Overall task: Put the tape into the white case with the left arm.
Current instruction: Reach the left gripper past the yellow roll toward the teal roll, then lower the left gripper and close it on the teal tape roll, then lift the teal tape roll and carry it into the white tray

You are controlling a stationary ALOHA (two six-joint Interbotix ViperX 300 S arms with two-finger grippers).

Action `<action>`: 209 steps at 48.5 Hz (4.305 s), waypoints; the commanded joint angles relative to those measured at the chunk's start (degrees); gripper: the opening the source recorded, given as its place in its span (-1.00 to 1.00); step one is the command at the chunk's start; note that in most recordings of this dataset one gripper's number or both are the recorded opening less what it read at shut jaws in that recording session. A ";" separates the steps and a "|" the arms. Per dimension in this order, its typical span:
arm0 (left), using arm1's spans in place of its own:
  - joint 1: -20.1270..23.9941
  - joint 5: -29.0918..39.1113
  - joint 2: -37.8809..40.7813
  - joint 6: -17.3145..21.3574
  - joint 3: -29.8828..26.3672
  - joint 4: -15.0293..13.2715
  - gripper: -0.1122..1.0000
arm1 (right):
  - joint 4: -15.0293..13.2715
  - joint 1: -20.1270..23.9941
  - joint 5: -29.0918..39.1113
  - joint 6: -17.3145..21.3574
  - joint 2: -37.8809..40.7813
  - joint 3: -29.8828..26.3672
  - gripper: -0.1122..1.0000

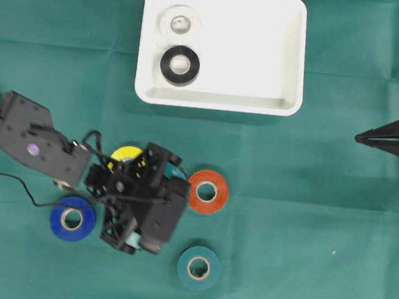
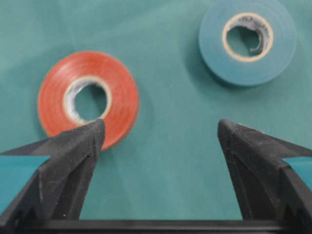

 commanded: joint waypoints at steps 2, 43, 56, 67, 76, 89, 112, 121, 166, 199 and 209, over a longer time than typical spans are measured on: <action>-0.88 1.41 1.58 -0.09 -4.83 -0.09 0.91 | -0.18 0.00 -0.62 0.09 0.35 -0.53 -0.97; -3.78 6.24 15.12 -0.26 -20.04 -0.09 0.91 | -1.05 0.00 -0.79 0.18 0.35 -0.35 -0.97; -3.87 6.24 16.35 -0.18 -19.69 0.00 0.90 | -0.97 0.00 -0.97 0.18 0.35 -0.26 -0.97; -2.81 5.89 17.23 -0.09 -19.07 0.09 0.90 | -1.05 0.00 -1.14 0.26 0.35 -0.09 -0.97; -2.37 5.80 18.37 0.26 -19.07 0.09 0.90 | -1.05 0.00 -1.14 1.05 0.35 -0.09 -0.97; -2.02 5.80 18.54 0.44 -18.90 0.18 0.88 | -1.23 0.00 -1.14 1.23 0.35 0.00 -0.97; -2.55 6.24 16.79 1.67 -18.02 0.18 -0.39 | -1.32 0.00 -1.14 1.23 0.35 0.00 -0.97; -3.78 6.77 12.22 1.58 -17.23 0.18 -0.39 | -1.32 0.00 -1.14 1.23 0.35 0.00 -0.97; 4.92 18.11 1.58 3.52 -14.68 0.26 -0.39 | -1.32 0.00 -1.14 1.32 0.35 0.00 -0.97; 23.29 7.56 -0.26 15.47 -8.79 0.18 -0.39 | -1.32 0.00 -1.14 1.32 0.35 0.00 -0.97; 27.95 4.22 0.97 16.44 -8.79 0.18 -0.39 | -1.32 -0.09 -1.14 1.32 0.35 0.00 -0.97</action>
